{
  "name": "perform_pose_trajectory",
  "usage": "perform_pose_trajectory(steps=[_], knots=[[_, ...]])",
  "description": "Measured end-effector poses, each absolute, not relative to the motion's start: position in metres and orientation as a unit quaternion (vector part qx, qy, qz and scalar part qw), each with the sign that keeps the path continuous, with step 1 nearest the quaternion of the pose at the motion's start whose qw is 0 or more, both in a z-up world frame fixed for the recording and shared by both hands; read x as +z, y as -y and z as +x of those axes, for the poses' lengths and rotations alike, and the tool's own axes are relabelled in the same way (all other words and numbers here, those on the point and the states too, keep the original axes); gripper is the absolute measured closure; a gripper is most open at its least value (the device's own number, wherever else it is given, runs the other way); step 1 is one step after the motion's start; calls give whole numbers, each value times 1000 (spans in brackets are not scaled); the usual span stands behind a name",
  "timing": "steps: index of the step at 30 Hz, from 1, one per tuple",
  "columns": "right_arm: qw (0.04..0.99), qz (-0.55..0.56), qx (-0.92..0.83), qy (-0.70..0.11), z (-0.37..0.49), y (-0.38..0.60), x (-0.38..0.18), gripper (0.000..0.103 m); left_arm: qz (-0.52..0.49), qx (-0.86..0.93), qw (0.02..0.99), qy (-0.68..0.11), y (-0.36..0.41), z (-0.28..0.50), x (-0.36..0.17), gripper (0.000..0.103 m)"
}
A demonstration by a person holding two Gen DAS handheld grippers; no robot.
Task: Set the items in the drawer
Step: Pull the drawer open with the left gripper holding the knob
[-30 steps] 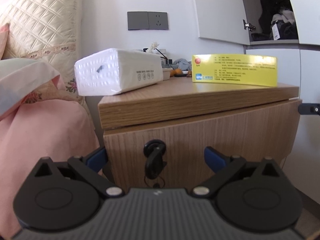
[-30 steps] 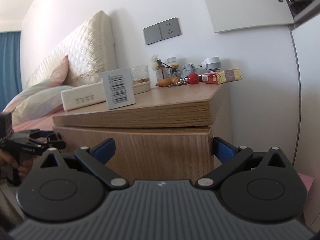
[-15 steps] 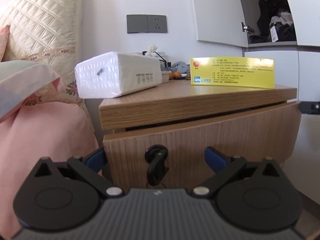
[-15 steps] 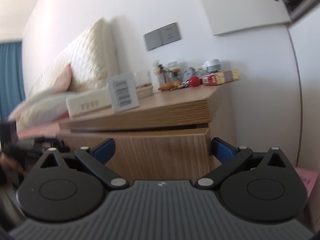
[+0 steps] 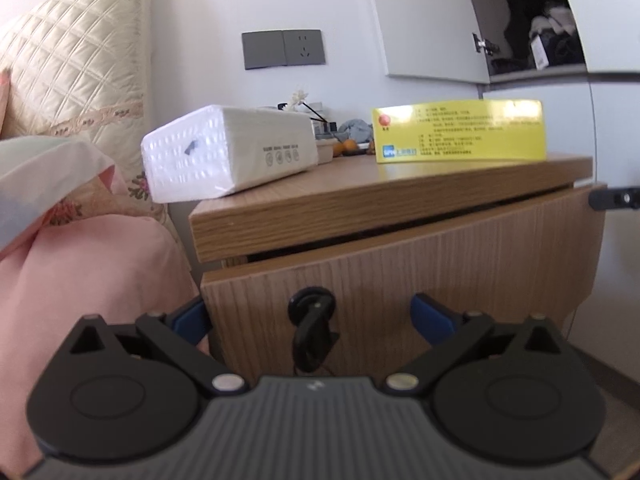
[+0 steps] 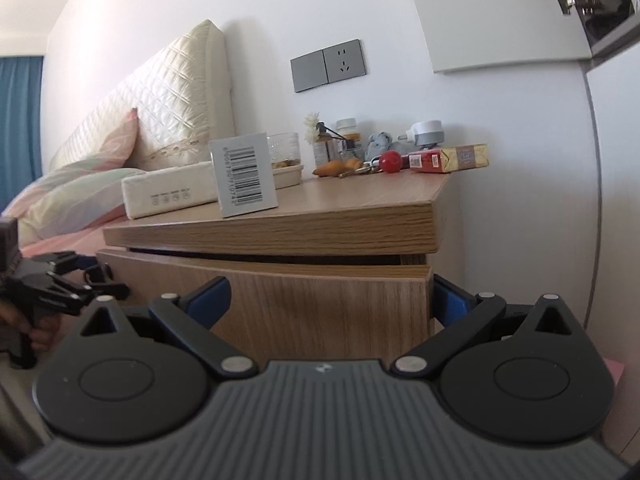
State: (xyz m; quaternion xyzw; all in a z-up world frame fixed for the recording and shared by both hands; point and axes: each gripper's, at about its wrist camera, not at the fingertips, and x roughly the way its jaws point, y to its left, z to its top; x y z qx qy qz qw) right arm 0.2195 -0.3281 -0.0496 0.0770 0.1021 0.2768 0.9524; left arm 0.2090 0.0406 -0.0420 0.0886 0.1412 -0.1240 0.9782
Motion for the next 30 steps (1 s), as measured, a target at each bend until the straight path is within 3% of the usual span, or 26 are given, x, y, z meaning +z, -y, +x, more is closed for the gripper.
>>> perform_pose_trajectory(steps=[30], knots=[[923,45,367,-107,156,350,-45,0,85,-123,978,-148,-42,140,-38,0]])
